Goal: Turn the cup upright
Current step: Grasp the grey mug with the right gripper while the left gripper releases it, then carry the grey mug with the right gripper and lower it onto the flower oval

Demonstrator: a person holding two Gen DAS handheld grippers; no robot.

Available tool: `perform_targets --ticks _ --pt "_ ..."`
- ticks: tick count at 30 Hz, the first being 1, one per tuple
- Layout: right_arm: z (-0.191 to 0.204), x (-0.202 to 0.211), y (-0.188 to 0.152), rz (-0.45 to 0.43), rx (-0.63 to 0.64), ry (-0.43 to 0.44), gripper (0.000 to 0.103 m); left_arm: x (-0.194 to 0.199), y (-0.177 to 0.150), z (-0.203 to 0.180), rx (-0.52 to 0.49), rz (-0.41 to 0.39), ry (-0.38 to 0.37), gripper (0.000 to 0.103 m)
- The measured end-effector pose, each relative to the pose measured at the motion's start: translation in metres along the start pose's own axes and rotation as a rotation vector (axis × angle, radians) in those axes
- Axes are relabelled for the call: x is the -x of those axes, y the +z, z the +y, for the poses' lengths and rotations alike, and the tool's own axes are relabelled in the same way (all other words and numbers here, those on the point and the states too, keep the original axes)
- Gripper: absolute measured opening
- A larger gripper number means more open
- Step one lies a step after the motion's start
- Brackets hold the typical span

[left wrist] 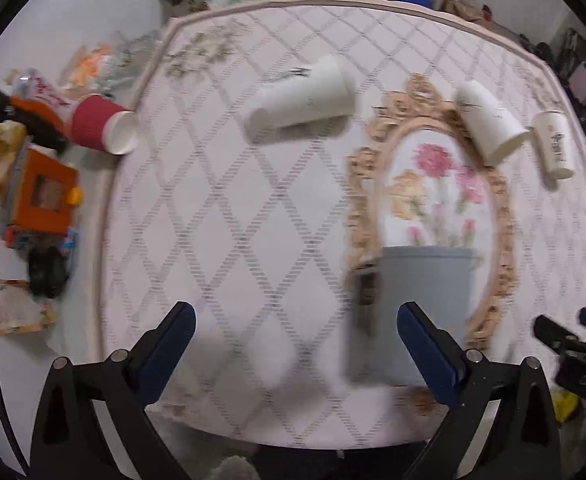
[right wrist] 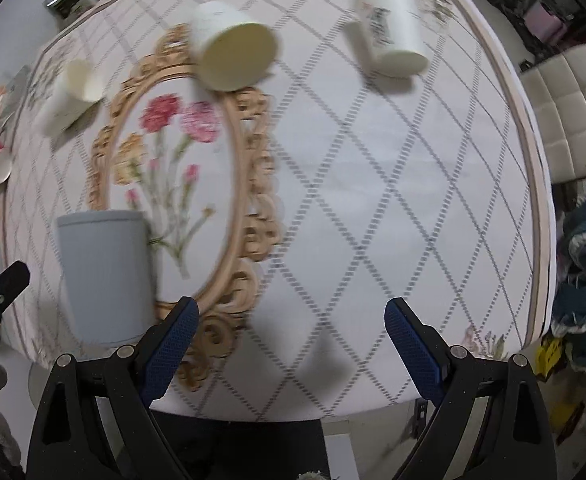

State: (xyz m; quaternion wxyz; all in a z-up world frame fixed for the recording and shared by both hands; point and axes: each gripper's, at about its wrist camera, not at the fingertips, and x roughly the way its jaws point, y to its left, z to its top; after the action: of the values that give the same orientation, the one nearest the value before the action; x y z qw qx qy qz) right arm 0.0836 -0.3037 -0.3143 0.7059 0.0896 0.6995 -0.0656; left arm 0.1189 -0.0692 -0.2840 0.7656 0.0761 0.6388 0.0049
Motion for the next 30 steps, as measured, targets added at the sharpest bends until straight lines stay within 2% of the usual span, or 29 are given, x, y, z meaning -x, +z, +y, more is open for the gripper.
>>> perform_targets --ticks 2,4,8,17,25,26,28,30 --pt "0.018 0.003 0.0 -0.003 0.031 0.006 0.095 -0.002 -0.004 0.018 0.011 -0.025 0.072 0.103" --pt "0.04 0.008 -0.001 -0.007 0.067 0.012 0.095 -0.003 -0.008 0.033 0.031 -0.037 0.094 0.103" --pt "0.079 0.01 0.0 -0.009 0.119 0.004 0.095 -0.013 -0.013 0.063 0.066 -0.007 0.149 0.103" --pt "0.138 0.002 0.01 0.003 0.13 -0.025 0.095 -0.032 -0.017 0.093 0.071 -0.013 0.087 0.103" --pt "0.165 -0.022 0.023 0.061 0.135 -0.031 0.095 -0.047 -0.019 0.104 0.066 0.002 0.096 0.103" --pt "0.167 -0.024 0.023 0.07 0.136 -0.036 0.095 -0.049 -0.019 0.104 0.065 0.007 0.091 0.103" --pt "0.169 -0.031 0.024 0.089 0.136 -0.04 0.087 -0.052 -0.02 0.105 0.061 0.015 0.084 0.103" --pt "0.172 -0.036 0.024 0.098 0.142 -0.071 0.086 -0.053 -0.02 0.106 0.06 0.016 0.086 0.103"
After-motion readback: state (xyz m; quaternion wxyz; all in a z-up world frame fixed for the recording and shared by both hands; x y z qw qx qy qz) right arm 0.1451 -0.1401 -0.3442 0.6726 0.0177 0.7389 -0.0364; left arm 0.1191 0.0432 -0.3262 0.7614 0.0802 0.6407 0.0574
